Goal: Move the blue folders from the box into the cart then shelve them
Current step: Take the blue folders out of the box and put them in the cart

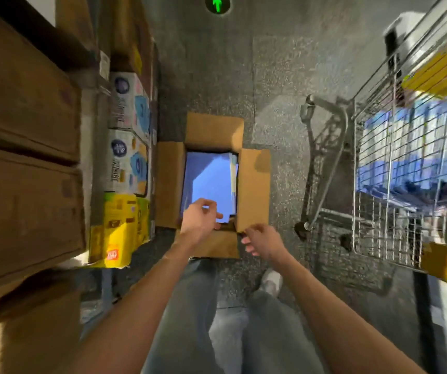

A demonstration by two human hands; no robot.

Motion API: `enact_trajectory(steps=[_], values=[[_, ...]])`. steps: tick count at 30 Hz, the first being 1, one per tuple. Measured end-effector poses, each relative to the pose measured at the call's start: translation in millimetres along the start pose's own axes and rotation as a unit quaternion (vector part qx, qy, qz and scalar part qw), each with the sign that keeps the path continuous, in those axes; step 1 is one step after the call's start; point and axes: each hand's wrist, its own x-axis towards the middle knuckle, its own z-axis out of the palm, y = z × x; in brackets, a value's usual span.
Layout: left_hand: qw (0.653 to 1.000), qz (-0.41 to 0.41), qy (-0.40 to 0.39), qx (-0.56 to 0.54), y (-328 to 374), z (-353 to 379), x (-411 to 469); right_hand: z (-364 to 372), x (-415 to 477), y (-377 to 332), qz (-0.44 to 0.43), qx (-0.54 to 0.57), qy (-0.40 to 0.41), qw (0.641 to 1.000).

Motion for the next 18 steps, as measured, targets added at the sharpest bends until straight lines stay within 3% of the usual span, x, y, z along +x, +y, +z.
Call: enact_trajectory(steps=[6,12,18], values=[[0.999,-0.040,0.004,-0.010,-44.5,-2.2,69.9,27.8,67.2,1.5,0.036,0.014,0.016,0.999],[0.989,-0.115,0.014,-0.091,-84.6,7.4,157.6,53.5,174.8,17.0,0.029,0.021,0.001,0.999],[0.993,-0.111,0.006,-0.050,-135.8,36.4,253.9,72.7,293.3,17.0,0.012,0.004,0.032,0.999]])
